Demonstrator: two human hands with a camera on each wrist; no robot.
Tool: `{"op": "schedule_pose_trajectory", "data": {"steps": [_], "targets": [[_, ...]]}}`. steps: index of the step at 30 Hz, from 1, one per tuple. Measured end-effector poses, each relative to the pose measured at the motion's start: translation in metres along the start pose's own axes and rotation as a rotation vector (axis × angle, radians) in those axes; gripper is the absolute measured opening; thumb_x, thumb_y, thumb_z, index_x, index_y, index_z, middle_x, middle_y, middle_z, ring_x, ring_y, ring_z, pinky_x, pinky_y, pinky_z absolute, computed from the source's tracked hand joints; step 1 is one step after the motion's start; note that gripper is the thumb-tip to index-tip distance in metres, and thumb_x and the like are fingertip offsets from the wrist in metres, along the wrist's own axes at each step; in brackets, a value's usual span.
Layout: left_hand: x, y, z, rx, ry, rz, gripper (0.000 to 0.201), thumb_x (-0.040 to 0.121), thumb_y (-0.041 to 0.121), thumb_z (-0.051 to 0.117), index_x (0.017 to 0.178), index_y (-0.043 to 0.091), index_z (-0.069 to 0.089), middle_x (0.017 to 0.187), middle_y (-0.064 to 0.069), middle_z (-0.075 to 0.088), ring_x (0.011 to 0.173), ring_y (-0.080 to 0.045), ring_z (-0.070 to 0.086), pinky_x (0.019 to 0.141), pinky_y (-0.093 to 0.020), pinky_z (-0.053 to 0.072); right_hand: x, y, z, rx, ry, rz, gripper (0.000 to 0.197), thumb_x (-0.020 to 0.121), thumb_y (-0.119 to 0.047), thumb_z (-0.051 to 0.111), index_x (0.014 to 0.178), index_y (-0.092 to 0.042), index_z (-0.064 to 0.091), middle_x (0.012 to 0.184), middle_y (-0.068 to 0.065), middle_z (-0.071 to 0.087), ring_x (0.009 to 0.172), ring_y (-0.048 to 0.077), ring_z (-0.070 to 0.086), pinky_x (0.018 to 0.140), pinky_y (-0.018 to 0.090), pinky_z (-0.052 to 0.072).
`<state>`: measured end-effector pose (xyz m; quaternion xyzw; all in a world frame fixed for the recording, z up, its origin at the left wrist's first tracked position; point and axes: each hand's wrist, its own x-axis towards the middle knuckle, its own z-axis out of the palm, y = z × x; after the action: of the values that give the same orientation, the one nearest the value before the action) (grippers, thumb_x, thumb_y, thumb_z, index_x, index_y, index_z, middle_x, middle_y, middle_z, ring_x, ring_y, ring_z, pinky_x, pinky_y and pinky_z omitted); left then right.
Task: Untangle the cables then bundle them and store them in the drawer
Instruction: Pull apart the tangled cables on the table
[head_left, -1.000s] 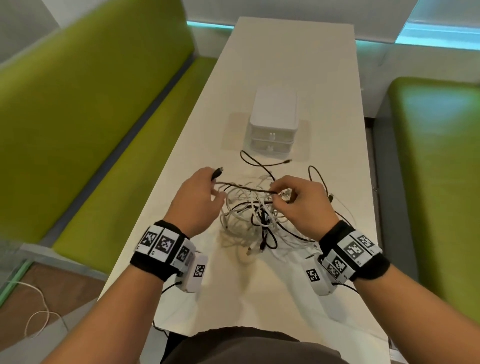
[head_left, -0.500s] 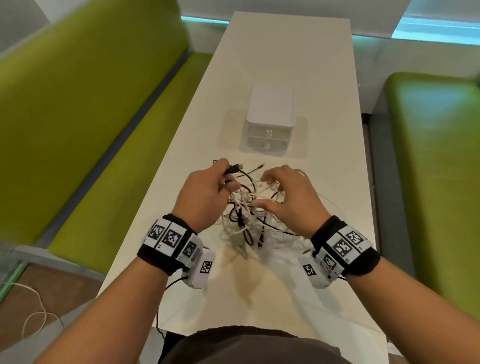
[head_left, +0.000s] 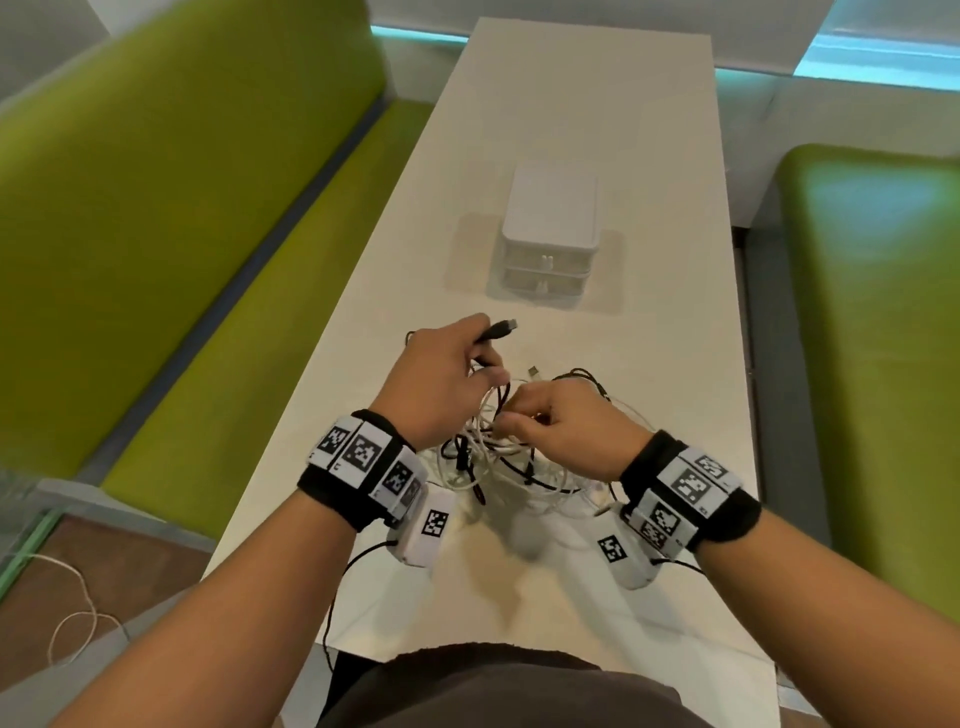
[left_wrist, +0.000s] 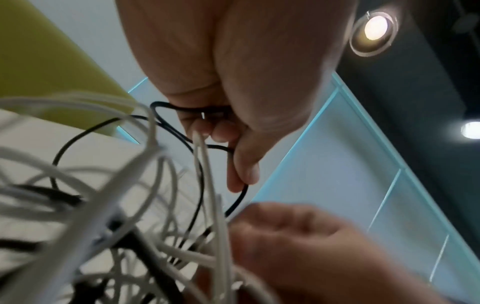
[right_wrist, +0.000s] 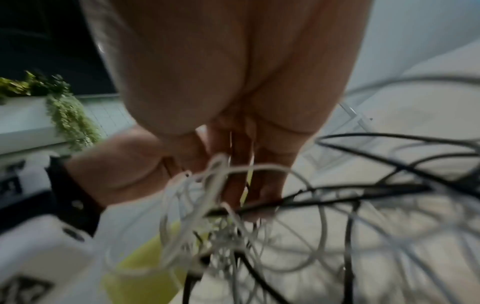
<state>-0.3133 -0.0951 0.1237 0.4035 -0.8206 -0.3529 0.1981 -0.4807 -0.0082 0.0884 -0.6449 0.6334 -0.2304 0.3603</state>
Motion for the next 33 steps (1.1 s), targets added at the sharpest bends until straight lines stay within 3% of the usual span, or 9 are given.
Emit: {"op": "schedule_pose_trajectory", "data": {"steps": [4, 9, 13, 16, 20, 24, 27, 30, 33], "targets": [[0.001, 0.007, -0.011, -0.152, 0.059, 0.032, 0.022, 0.083, 0.009, 0.078, 0.086, 0.017, 0.058, 0.078, 0.015, 0.074, 0.072, 0.0, 0.062, 0.076, -0.017, 0.047, 0.005, 0.005, 0.005, 0.106, 0.208, 0.12, 0.041, 0.081, -0.03, 0.083, 0.104, -0.029, 0.048, 0.089, -0.008, 0.065, 0.065, 0.011, 0.063, 0.067, 0.036, 0.055], [-0.006, 0.001, -0.021, -0.321, 0.112, 0.054, 0.029, 0.083, 0.004, 0.08, 0.079, 0.011, 0.052, 0.075, 0.009, 0.072, 0.08, -0.013, 0.069, 0.081, -0.022, 0.051, 0.007, 0.009, -0.013, -0.159, 0.127, 0.115, 0.072, 0.072, -0.049, 0.083, 0.135, -0.045, 0.047, 0.135, -0.003, 0.049, 0.122, 0.018, 0.052, 0.104, 0.036, 0.046], [-0.009, -0.001, -0.023, -0.335, 0.11, 0.099, 0.031, 0.083, 0.006, 0.08, 0.082, -0.003, 0.051, 0.077, 0.011, 0.072, 0.085, -0.022, 0.071, 0.086, -0.035, 0.055, 0.001, -0.006, -0.025, -0.084, 0.319, -0.034, 0.042, 0.077, -0.056, 0.08, 0.112, -0.037, 0.066, 0.108, -0.016, 0.062, 0.095, 0.003, 0.062, 0.083, 0.024, 0.051], [-0.009, 0.007, -0.025, -0.325, 0.096, 0.16, 0.031, 0.084, 0.007, 0.08, 0.082, 0.001, 0.049, 0.082, 0.003, 0.074, 0.087, -0.03, 0.07, 0.091, -0.046, 0.054, 0.003, -0.014, -0.02, 0.007, 0.241, -0.04, 0.023, 0.084, -0.044, 0.079, 0.1, -0.032, 0.067, 0.093, -0.014, 0.07, 0.088, 0.002, 0.066, 0.081, 0.028, 0.054], [0.0, -0.001, -0.032, -0.23, 0.182, 0.134, 0.042, 0.084, 0.008, 0.079, 0.075, 0.011, 0.039, 0.082, 0.006, 0.074, 0.085, -0.021, 0.069, 0.087, -0.041, 0.055, 0.006, -0.007, -0.015, 0.009, 0.26, 0.023, 0.021, 0.096, -0.035, 0.066, 0.084, -0.019, 0.07, 0.07, -0.004, 0.067, 0.063, 0.005, 0.055, 0.065, 0.03, 0.043], [0.003, -0.024, -0.034, -0.06, 0.186, -0.026, 0.03, 0.084, 0.014, 0.079, 0.082, 0.002, 0.051, 0.076, 0.011, 0.072, 0.077, -0.007, 0.066, 0.076, -0.027, 0.05, 0.009, 0.001, -0.027, -0.047, 0.341, 0.037, 0.022, 0.1, -0.019, 0.055, 0.112, -0.021, 0.074, 0.096, -0.005, 0.075, 0.087, 0.015, 0.066, 0.073, 0.026, 0.041], [-0.002, -0.023, -0.028, -0.032, 0.178, -0.057, 0.027, 0.086, 0.017, 0.077, 0.084, 0.005, 0.053, 0.075, 0.008, 0.072, 0.075, -0.007, 0.064, 0.07, -0.019, 0.047, 0.011, 0.003, -0.025, 0.119, 0.49, 0.071, 0.032, 0.094, -0.008, 0.052, 0.114, -0.031, 0.062, 0.097, -0.003, 0.074, 0.08, 0.021, 0.069, 0.073, 0.034, 0.055], [-0.004, -0.024, -0.029, 0.022, 0.239, -0.034, 0.028, 0.086, 0.017, 0.073, 0.079, 0.008, 0.048, 0.072, 0.005, 0.067, 0.071, -0.01, 0.06, 0.066, -0.018, 0.045, 0.007, 0.017, -0.027, 0.121, 0.658, 0.09, 0.048, 0.081, 0.009, 0.044, 0.103, -0.033, 0.045, 0.094, -0.001, 0.061, 0.063, 0.021, 0.06, 0.059, 0.034, 0.05], [-0.005, -0.037, -0.04, 0.072, 0.262, -0.107, 0.028, 0.086, 0.017, 0.069, 0.076, 0.009, 0.045, 0.073, 0.0, 0.065, 0.07, -0.013, 0.056, 0.064, -0.025, 0.045, 0.007, 0.041, -0.036, -0.185, 0.424, 0.218, 0.037, 0.076, 0.011, 0.046, 0.077, -0.024, 0.059, 0.081, 0.003, 0.06, 0.078, 0.029, 0.06, 0.066, 0.033, 0.041]]}}
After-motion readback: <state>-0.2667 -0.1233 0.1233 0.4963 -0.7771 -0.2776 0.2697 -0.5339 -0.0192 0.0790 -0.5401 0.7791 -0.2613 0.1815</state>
